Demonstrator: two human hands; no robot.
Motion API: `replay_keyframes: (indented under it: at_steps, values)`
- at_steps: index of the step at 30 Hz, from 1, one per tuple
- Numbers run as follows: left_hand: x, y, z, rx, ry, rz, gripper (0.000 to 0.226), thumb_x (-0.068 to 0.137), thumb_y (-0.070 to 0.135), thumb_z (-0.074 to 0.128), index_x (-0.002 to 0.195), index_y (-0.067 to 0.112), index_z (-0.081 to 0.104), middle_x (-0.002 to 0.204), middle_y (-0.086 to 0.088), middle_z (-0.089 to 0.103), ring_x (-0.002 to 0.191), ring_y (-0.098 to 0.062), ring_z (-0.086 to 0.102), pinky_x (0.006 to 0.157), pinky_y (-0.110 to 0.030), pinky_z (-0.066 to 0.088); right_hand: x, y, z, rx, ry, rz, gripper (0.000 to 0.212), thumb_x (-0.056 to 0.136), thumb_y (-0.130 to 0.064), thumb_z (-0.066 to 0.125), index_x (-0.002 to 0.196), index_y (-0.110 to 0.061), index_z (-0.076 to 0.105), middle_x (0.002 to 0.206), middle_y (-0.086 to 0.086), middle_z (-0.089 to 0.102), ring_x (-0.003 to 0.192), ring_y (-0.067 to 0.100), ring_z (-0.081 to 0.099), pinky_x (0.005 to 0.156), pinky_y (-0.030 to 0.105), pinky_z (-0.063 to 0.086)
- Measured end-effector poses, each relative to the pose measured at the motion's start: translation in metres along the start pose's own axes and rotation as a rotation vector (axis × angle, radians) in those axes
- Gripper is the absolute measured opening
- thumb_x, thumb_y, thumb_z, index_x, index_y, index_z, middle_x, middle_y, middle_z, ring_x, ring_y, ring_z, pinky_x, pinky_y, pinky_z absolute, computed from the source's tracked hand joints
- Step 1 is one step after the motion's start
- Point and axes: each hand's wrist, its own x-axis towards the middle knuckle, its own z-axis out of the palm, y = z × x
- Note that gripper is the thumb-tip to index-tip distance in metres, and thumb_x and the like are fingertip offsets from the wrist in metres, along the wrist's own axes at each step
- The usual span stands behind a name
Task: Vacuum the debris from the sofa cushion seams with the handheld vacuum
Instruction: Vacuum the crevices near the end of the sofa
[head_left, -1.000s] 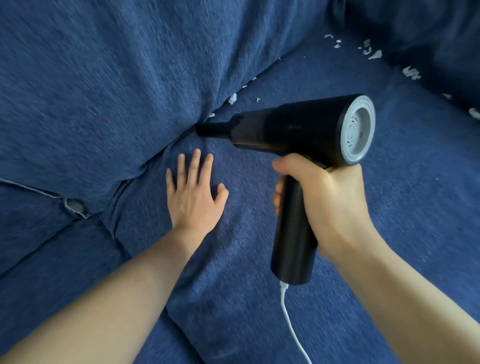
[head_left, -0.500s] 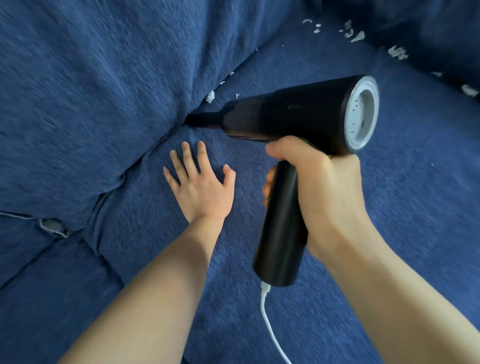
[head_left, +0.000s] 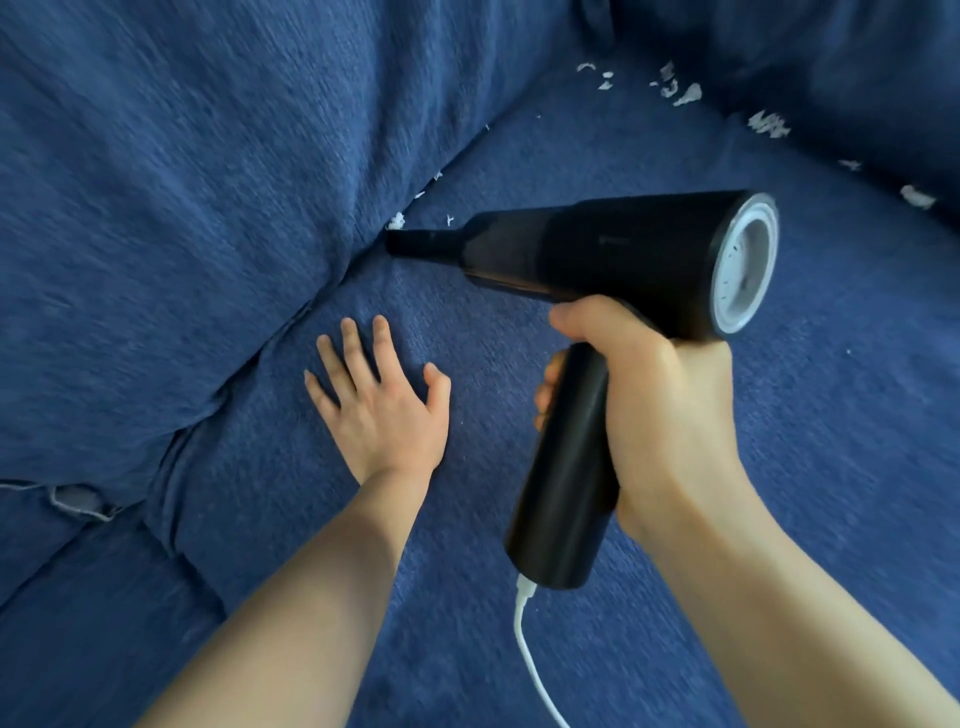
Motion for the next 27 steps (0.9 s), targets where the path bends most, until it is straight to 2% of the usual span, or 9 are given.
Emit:
replay_keyframes:
  at_steps: [5,13,20,27]
  values:
    - [0.000,0.001,0.004,0.008,0.020,-0.009,0.065,0.089,0.046,0.035,0.147,0.015,0.035,0.156,-0.015,0.031,0.146,-0.037,0.021,0.115,-0.059,0.018,0.003,0.001,-0.001,-0.026,-0.005,-0.014,0.020,0.070,-0.011,0.071,0.053,-0.018,0.065,0.047,0.010,0.054,0.043,0.025,0.053,0.050,0.035,0.049]
    - [0.000,0.001,0.004,0.013,0.011,-0.008,0.065,0.089,0.045,0.035,0.146,0.015,0.036,0.155,-0.016,0.031,0.146,-0.038,0.021,0.115,-0.059,0.018,0.006,0.002,0.009,-0.088,0.021,-0.043,0.020,0.070,-0.016,0.072,0.051,-0.019,0.066,0.047,0.009,0.057,0.046,0.025,0.056,0.056,0.046,0.057]
    - [0.003,0.000,-0.001,0.031,-0.041,0.001,0.066,0.089,0.045,0.035,0.147,0.014,0.035,0.155,-0.017,0.031,0.145,-0.041,0.022,0.114,-0.062,0.019,0.006,0.002,0.013,-0.056,0.062,-0.035,0.019,0.070,-0.014,0.072,0.052,-0.017,0.066,0.049,0.010,0.058,0.045,0.025,0.056,0.054,0.040,0.053]
    - [0.006,0.003,-0.011,0.029,-0.129,-0.002,0.068,0.089,0.046,0.033,0.148,0.013,0.032,0.157,-0.019,0.026,0.146,-0.042,0.018,0.114,-0.064,0.016,0.007,-0.004,0.006,-0.043,0.080,-0.041,0.017,0.069,-0.016,0.073,0.053,-0.017,0.067,0.050,0.010,0.058,0.046,0.026,0.057,0.055,0.040,0.053]
